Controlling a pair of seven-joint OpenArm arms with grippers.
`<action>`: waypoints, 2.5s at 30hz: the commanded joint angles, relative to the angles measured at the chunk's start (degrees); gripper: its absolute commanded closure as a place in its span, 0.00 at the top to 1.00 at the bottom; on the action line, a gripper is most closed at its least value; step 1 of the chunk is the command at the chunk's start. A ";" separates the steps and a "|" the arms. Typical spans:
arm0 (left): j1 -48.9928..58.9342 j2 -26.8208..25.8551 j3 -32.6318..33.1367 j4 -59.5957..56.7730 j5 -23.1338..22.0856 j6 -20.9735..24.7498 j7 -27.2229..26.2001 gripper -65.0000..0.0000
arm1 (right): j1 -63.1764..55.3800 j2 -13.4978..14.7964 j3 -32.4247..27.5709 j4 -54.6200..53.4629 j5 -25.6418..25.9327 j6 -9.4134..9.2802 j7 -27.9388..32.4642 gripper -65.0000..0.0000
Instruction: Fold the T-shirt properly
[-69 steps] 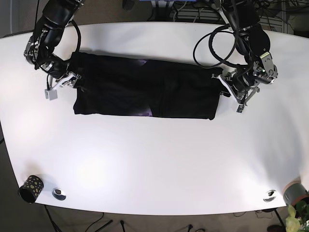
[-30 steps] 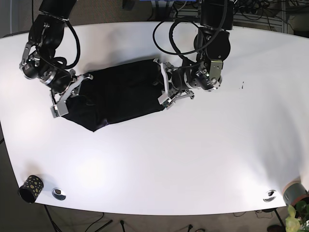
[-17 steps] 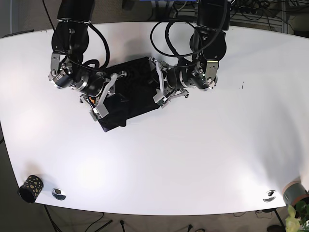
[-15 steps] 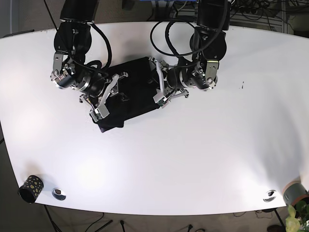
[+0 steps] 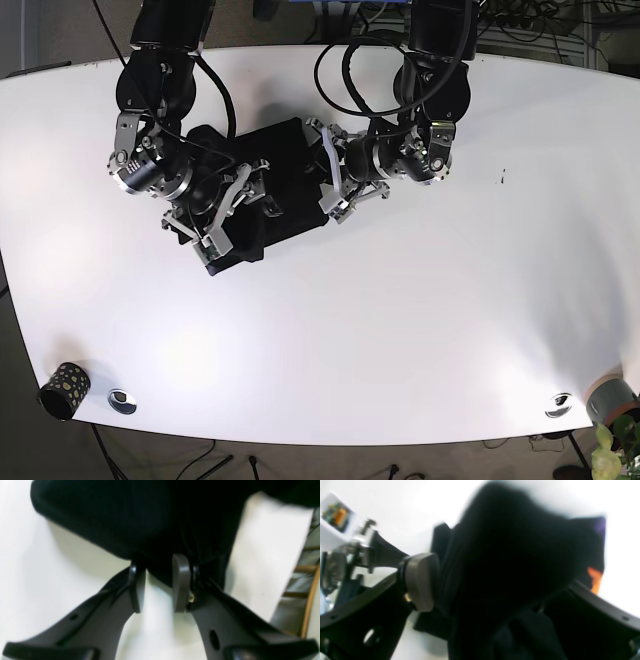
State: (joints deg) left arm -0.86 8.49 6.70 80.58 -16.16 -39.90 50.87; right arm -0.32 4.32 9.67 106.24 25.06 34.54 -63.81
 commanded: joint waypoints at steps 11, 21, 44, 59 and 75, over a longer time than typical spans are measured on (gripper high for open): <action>0.20 -4.76 -0.24 10.11 -3.13 -0.10 -2.56 0.24 | -1.66 1.27 -1.72 4.84 8.04 0.14 1.26 0.77; -0.15 -10.65 -9.56 13.36 -2.96 -0.10 -2.21 0.25 | -2.89 1.35 4.53 3.43 8.04 0.14 1.35 0.70; -9.03 -8.89 1.17 13.01 -2.87 -0.10 -2.30 0.24 | 0.54 5.40 -1.01 -12.04 8.39 -0.48 9.44 0.15; -8.76 -3.35 7.76 6.50 1.17 -0.10 -2.39 0.24 | 14.43 8.30 1.36 -27.33 8.13 -0.39 8.82 0.23; -12.02 -9.59 7.76 -11.70 0.91 -0.10 -12.15 0.24 | 18.12 10.41 1.27 -44.04 8.39 0.14 19.99 0.23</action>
State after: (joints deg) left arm -11.99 -0.25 14.79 67.92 -17.04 -40.80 37.17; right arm 16.43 13.34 10.79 60.12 32.82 34.50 -44.80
